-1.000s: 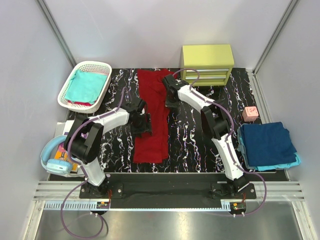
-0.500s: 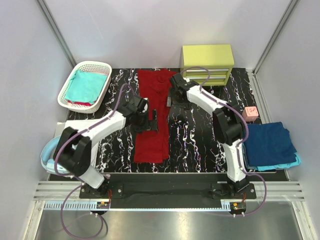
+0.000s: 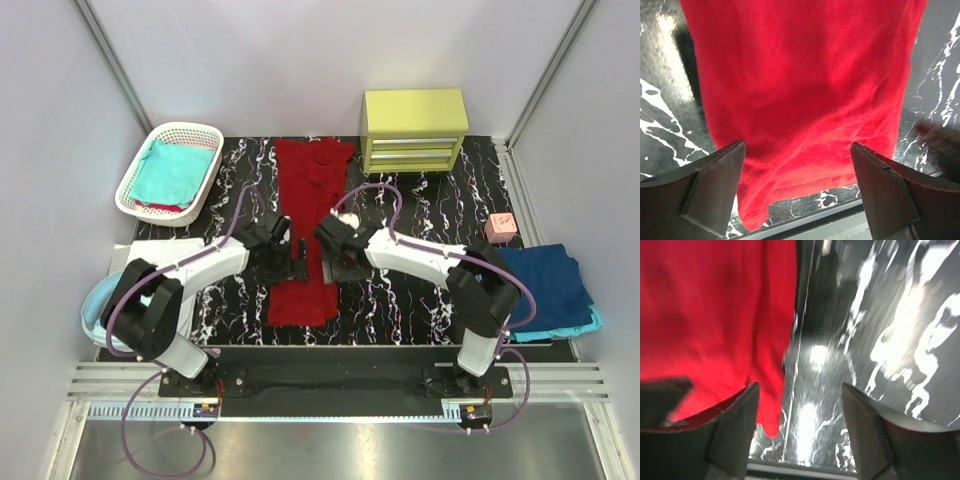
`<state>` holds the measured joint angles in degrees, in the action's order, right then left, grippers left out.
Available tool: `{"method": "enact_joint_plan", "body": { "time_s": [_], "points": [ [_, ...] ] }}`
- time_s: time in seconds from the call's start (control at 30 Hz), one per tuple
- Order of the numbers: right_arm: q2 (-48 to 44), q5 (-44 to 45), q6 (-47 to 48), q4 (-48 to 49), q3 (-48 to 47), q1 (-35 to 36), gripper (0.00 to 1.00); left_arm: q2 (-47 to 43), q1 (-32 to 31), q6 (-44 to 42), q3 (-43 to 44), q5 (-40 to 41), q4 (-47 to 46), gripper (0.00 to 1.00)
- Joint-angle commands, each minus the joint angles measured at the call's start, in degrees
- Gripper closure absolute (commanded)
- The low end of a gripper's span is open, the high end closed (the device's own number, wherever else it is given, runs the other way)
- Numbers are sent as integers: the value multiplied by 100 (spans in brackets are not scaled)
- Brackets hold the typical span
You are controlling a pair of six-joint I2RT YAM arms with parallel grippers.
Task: Fold and stack the t-shirts
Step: Grab the bottom of the folded rectangular tshirt with both arms
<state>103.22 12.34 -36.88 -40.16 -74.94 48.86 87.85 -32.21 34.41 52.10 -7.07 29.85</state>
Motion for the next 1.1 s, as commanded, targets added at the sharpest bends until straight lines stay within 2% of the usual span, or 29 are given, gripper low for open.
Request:
{"method": "enact_joint_plan", "body": {
  "time_s": [0.0,0.17,0.3,0.47,0.7,1.07],
  "points": [
    [-495,137,-653,8,427,342,31,-523,-40,13,-77,232,-286,10],
    [-654,155,-917,17,805,493,42,-673,-58,13,-182,268,-269,11],
    [-794,225,-1075,8,937,624,45,-673,-93,74,-322,250,-260,12],
    [-1014,243,-1198,0,770,844,45,-673,-154,109,-402,268,-286,13],
    [-384,102,-1093,0,348,1090,48,-708,-190,171,-437,303,-277,13],
    [23,5,-1154,184,594,1090,51,-787,-207,206,-604,303,-269,14]
  ]
}}
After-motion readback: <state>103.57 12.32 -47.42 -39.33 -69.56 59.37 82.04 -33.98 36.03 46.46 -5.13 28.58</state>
